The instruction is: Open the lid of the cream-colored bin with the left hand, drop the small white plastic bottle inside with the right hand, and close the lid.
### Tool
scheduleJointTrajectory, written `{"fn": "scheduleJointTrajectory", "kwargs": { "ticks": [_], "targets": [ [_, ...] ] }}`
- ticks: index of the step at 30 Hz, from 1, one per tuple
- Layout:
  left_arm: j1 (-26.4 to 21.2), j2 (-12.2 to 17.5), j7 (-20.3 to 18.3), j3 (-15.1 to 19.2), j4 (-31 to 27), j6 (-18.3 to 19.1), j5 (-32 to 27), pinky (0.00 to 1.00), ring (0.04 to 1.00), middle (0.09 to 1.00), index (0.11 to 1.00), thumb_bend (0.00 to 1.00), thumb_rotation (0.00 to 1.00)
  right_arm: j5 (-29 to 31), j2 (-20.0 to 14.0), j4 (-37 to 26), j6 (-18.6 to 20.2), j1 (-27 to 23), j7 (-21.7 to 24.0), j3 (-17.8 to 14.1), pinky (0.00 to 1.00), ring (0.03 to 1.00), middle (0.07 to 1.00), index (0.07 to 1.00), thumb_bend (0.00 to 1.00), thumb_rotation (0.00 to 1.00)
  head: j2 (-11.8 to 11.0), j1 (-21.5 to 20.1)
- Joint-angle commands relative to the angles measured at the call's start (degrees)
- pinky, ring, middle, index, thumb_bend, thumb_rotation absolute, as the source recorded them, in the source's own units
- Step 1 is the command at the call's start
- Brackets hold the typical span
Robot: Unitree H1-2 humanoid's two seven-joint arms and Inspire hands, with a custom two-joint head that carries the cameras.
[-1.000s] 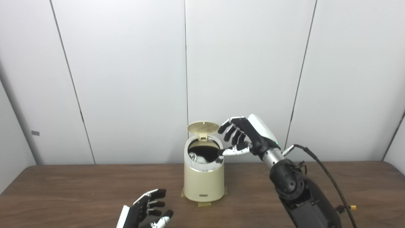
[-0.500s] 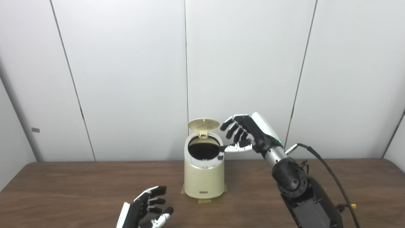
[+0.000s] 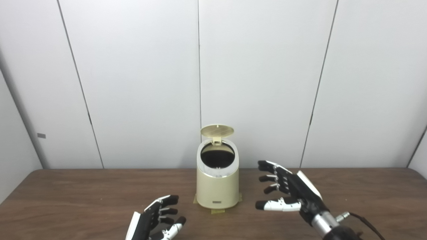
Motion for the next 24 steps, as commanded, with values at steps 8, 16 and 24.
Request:
{"fn": "scheduleJointTrajectory", "kwargs": {
  "ticks": [8, 16, 24],
  "targets": [
    [-1.85, 0.64, -1.86, 0.39, -3.06, -2.84, -1.72, 0.63, 0.725, 0.787, 0.787, 0.62, 0.17, 4.55, 2.71, 1.13, -9.73, 1.08, -3.08, -3.13, 0.63, 0.742, 0.88, 0.89, 0.83, 0.29, -0.01, 0.68],
    [-7.75, 3.65, -3.93, 0.17, -5.65, 1.32, 0.5, 0.79, 0.887, 0.911, 0.919, 0.82, 0.38, 6.06, 3.96, 1.84, -11.0, 2.75, -3.88, -4.21, 0.61, 0.705, 0.853, 0.865, 0.82, 0.3, -0.03, 0.96],
    [-18.65, 6.0, -4.94, 0.32, -3.82, 3.69, 1.69, 0.88, 0.988, 0.991, 1.0, 0.89, 0.38, 6.41, 4.95, 1.48, -10.53, 3.76, -4.64, -4.3, 0.6, 0.706, 0.842, 0.845, 0.79, 0.27, -0.74, 1.62]
  ]
}}
